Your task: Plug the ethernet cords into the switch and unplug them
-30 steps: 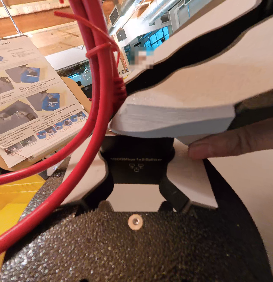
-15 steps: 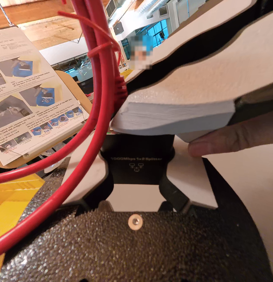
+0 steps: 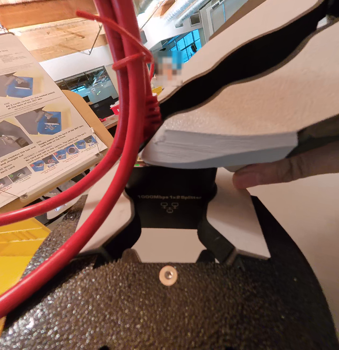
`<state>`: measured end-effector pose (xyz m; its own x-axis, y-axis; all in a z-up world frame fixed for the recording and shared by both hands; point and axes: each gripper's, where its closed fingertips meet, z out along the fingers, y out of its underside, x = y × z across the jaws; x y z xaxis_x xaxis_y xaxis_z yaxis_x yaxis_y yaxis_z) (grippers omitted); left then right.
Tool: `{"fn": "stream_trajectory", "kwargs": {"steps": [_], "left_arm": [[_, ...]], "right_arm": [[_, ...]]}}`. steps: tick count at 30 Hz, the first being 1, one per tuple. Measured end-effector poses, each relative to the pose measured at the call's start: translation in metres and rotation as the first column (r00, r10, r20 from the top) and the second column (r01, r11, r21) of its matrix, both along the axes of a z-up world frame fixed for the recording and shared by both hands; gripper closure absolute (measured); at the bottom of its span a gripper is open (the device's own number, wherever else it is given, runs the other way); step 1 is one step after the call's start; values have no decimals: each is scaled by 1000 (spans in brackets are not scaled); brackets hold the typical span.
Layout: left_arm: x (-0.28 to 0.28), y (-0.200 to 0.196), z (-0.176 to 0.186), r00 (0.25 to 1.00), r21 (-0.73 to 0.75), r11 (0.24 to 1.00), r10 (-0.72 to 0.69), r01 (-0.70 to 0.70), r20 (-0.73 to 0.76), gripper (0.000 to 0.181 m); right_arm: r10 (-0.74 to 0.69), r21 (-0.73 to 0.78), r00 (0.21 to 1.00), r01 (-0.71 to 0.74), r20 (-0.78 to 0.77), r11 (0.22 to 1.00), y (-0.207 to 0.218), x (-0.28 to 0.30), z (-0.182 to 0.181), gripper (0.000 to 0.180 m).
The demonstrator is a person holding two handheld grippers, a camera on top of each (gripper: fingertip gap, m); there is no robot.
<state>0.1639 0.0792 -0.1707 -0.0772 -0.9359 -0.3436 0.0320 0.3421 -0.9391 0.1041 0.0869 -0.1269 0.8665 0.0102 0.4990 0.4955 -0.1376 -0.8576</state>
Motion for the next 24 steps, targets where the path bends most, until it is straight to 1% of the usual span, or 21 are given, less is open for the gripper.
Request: {"fn": "stream_trajectory", "kwargs": {"steps": [2,4,5,7,8,9,11,13,16,17,19,21,24], "left_arm": [[0,2,0,1000,20,1000,22,-22,5,105],[0,4,1,999,45,998,47,-48,19,104],[0,4,1,999,48,998,47,-48,18,104],[1,4,1,999,48,998,49,-50,20,107],[2,2,1,999,38,999,34,-35,17,107],[2,0,1,1000,25,999,24,-24,14,107],[3,-1,-4,1000,5,1000,2,-2,-1,107],[3,-1,-5,1000,4,1000,-7,7,-11,104],[2,2,-6,1000,52,998,26,-25,-17,105],[2,4,-7,999,67,997,41,-40,-17,104],[3,2,-6,1000,31,999,16,-15,-18,104],[3,4,-9,999,22,1000,23,-22,-48,104],[1,4,-15,995,-12,1000,15,-17,-101,105]], "right_arm": [[14,14,1000,-13,-18,1000,0,0,0,163],[53,46,991,-48,-125,998,1,0,1,165],[52,42,992,-47,-116,998,0,1,1,164],[70,64,979,-58,-191,996,0,2,1,165],[70,62,978,-58,-198,996,-1,3,2,165],[58,46,986,-51,-156,998,-1,4,2,165],[48,35,984,-43,-169,998,1,5,-2,165],[18,8,995,-18,-94,1000,0,4,-3,165],[25,6,996,-24,-84,1000,0,4,-4,164],[30,8,994,-29,-107,1000,1,4,-5,165],[24,2,994,-24,-110,1000,2,4,-4,165],[38,-6,979,-40,-202,999,4,5,-5,165],[86,-23,929,-100,-361,995,6,5,-9,165]]}}
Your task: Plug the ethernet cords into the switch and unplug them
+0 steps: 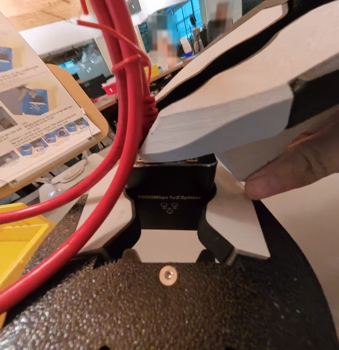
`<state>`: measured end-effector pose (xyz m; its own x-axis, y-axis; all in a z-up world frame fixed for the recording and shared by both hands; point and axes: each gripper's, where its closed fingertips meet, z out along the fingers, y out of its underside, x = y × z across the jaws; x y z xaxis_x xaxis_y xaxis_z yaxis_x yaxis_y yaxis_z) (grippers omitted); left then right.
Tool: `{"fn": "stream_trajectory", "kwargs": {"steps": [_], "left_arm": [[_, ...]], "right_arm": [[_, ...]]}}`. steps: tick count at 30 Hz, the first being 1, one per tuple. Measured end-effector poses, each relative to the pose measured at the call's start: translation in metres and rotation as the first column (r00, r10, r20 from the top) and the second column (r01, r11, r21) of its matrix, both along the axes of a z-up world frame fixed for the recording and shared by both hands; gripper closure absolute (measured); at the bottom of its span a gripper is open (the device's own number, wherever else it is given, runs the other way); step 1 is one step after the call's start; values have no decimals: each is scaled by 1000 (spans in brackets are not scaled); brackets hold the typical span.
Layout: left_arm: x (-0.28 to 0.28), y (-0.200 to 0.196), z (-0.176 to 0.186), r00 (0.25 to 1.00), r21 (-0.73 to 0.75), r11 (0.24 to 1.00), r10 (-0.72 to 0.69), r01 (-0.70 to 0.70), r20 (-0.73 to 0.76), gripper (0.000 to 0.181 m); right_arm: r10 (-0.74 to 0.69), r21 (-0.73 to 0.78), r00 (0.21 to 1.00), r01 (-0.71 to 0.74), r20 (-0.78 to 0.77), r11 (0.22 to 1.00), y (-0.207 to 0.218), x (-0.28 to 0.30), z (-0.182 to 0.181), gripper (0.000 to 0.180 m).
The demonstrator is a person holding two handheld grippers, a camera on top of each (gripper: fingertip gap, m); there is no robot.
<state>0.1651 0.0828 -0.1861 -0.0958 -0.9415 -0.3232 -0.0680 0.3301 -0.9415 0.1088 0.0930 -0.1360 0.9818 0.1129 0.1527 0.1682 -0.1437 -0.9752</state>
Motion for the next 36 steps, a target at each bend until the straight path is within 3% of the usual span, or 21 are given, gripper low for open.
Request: {"fn": "stream_trajectory", "kwargs": {"steps": [3,8,11,13,17,24,30,33,36], "left_arm": [[1,4,0,999,-13,999,30,-31,-40,105],[-2,24,5,994,-92,992,81,-87,-68,105],[-3,27,8,992,-100,990,96,-104,-77,106],[-5,29,11,990,-63,989,128,-132,-52,106],[-9,25,18,988,125,981,151,-148,-13,106],[-9,9,7,995,234,971,66,-47,-77,107],[-13,-6,-3,978,178,979,-61,97,-198,105],[-32,-2,-28,906,156,968,-117,195,-408,103],[-72,-12,-26,811,139,920,-242,366,-532,120]], "right_arm": [[1,17,995,1,-98,1000,-1,4,4,165],[-70,76,969,90,-237,993,-10,26,14,145],[21,49,935,-4,-353,999,-1,12,4,129],[70,52,907,-53,-416,997,5,2,1,132],[97,22,935,-95,-342,995,7,-7,-7,145],[133,65,946,-119,-294,991,1,-3,-2,154],[119,5,963,-122,-240,993,-10,8,-7,155],[92,-9,964,-97,-248,995,-23,27,-6,155],[30,-91,975,-51,-222,995,-36,47,-18,156]]}}
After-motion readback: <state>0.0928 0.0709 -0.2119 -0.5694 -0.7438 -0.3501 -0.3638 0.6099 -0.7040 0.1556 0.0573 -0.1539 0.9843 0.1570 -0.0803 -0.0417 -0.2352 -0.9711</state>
